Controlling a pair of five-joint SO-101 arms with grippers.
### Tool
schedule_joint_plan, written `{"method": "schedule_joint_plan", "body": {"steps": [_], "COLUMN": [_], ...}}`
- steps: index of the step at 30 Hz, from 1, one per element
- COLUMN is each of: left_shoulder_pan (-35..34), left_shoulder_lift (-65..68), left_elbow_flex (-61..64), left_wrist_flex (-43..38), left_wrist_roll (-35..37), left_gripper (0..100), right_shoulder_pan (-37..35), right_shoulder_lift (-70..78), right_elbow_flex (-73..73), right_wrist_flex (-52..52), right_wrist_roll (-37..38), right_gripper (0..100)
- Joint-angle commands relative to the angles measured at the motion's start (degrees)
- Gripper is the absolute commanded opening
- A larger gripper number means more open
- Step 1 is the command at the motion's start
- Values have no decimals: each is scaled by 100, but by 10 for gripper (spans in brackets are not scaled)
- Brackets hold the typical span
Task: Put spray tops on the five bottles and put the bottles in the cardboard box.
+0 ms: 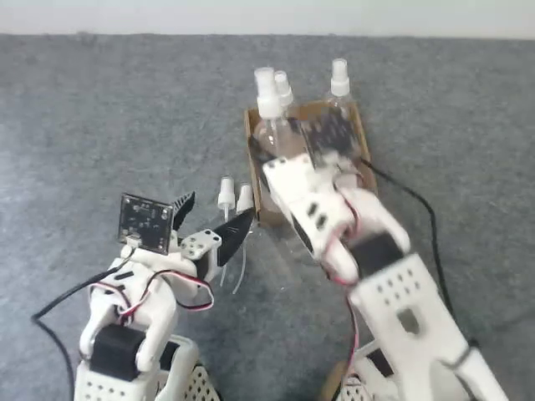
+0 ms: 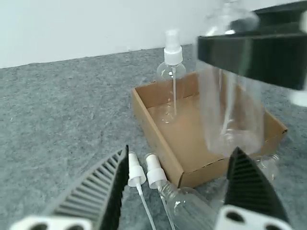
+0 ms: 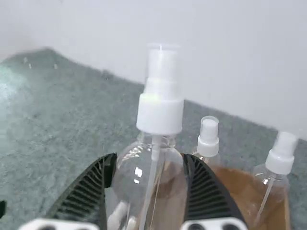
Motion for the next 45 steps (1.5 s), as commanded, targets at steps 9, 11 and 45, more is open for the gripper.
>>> {"method": "schedule_joint_plan", "body": {"steps": [9, 11, 45], "left_shoulder_pan": [79, 53, -1327], "left_shoulder_lift": [-26, -35, -70], "left_elbow_flex": [488, 488, 470], "left_wrist_flex": [-747, -738, -1064], "left_wrist_roll": [-237, -246, -246], "left_gripper": [311, 310, 12], "right_shoulder_pan": [-1007, -998, 954], "right_shoulder_lift": [66, -224, 2905], "right_elbow_flex": [-1503, -1503, -211], "right_wrist_flex": [1393, 1596, -2325], "right_wrist_roll": [-70, -62, 308], "right_gripper": [6, 6, 6]}}
